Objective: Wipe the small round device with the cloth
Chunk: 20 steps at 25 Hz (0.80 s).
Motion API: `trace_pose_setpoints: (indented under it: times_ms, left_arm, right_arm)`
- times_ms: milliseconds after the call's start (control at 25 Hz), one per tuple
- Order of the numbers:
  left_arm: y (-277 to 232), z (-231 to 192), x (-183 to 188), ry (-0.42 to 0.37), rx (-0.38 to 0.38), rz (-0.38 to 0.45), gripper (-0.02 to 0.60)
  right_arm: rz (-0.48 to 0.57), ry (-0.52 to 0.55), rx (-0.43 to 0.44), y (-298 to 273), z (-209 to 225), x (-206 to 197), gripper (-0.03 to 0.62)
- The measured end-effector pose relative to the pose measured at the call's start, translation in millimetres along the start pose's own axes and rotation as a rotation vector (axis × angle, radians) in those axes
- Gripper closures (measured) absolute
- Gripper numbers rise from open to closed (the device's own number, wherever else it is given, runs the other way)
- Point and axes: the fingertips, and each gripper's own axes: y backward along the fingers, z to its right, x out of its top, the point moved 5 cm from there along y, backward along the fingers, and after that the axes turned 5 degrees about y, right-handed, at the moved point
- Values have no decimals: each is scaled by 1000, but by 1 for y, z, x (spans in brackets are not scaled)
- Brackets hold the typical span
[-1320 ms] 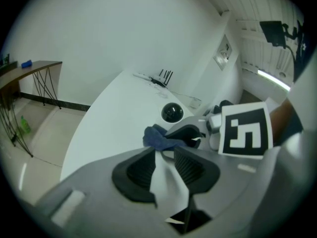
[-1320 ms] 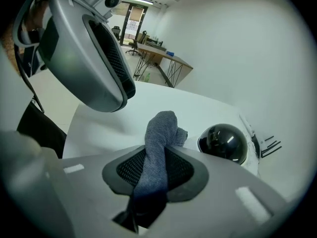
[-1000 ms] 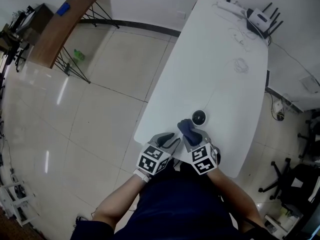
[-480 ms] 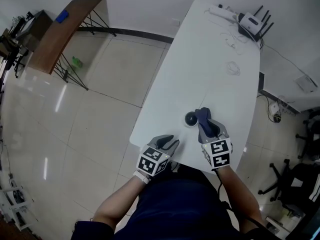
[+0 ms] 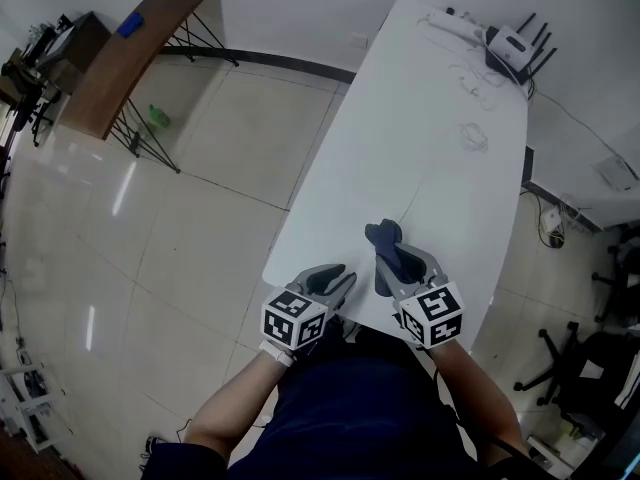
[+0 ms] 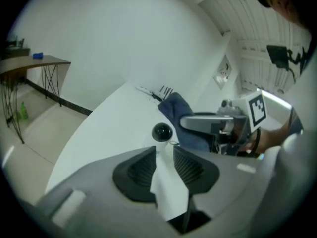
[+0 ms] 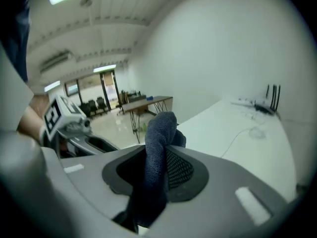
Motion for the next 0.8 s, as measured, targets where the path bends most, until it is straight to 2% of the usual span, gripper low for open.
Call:
trace_pose_setpoints:
  times_ms: [120,280,320,400,520,600,640,680,720,800]
  left_arm:
    - [8,-3,20,121,-93,74,468]
    - [8,14,48,381,-408,199,370]
    - [8,19,54,438,-480,220,328]
    - [9,33,63,500,-599,228,260]
    - [10,56,69,526,-761,203,225]
    - [8,66,68,515,-821,177,224]
    - [7,70,67,500,-830,168,230]
    - [6,72,67,479,-827,162,263]
    - [4,73,66,458,-819,160,333]
    - [1,73,65,442,-813,157,355]
  right_arm:
    - [127,-274,162,14,-1,15,482]
    - [285,-572,400,29,1,28,482]
    - [321,-619,460,33,0,30,482]
    - [383,-678,561,39,-4,34,482]
    - [437,-723,636,44,-9,38,482]
    - [440,-743,640,44,-8,38,482]
    - [436,-750,638,43,-8,36,482]
    - [432,-759,638,42,-7,34,482]
    - [432,-775,640,43,-7,32,482]
    - [453,-832,655,44,-3,28,482]
